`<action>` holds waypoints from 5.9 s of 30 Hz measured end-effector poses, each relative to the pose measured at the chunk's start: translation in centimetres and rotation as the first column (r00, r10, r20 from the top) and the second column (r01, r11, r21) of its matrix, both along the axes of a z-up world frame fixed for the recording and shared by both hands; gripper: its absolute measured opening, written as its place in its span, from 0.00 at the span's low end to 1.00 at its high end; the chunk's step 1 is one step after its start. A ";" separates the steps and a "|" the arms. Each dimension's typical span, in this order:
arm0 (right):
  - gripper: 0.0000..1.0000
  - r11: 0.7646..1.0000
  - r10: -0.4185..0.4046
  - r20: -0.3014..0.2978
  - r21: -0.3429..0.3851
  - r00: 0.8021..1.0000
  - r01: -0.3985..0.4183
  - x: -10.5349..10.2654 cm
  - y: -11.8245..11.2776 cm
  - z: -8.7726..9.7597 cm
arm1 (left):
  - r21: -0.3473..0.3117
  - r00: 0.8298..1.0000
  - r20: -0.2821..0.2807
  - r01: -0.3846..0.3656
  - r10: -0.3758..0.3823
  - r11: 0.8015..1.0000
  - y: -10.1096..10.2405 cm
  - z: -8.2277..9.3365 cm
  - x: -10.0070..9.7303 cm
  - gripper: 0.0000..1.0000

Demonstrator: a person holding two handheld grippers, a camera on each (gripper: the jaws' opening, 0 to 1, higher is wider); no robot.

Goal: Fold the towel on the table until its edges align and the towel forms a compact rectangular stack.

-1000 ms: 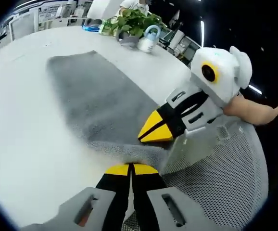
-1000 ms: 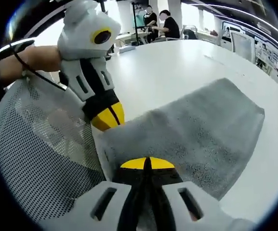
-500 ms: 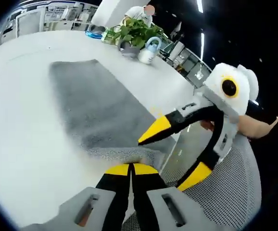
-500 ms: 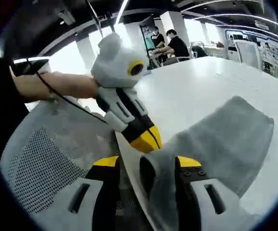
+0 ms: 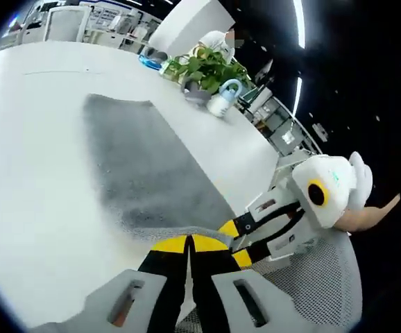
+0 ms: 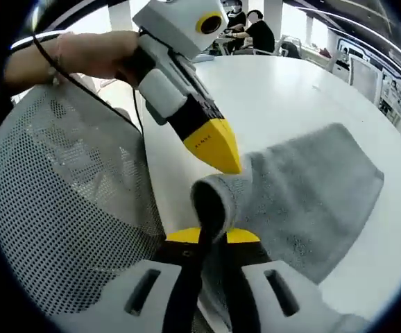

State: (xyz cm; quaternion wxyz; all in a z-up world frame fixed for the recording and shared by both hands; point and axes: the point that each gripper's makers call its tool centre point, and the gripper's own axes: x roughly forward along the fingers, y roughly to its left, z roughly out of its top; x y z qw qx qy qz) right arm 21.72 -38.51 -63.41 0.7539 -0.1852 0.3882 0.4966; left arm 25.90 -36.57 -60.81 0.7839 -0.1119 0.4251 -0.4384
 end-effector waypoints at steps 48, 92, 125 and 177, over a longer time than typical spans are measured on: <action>0.02 0.975 -0.111 -0.118 0.182 0.987 0.131 0.9 -1.6 2.5 | 0.790 0.276 0.462 0.303 -0.843 0.532 -2.9 -1.5 -1.5 0.22; 0.04 0.632 0.775 0.435 -0.514 0.458 -0.580 0.4 -6.2 2.1 | 0.231 0.975 0.208 0.025 -0.075 0.973 1.4 0.0 1.9 0.07; 0.00 0.866 0.004 0.025 0.499 1.000 -0.016 -0.1 -8.6 11.9 | 0.260 0.838 0.302 0.387 -0.455 0.885 1.0 8.4 -5.8 0.08; 0.00 0.642 -0.182 -0.618 0.515 0.765 0.569 6.6 -8.2 8.1 | -0.216 0.993 -0.050 0.098 -0.111 0.972 2.8 5.1 4.7 0.12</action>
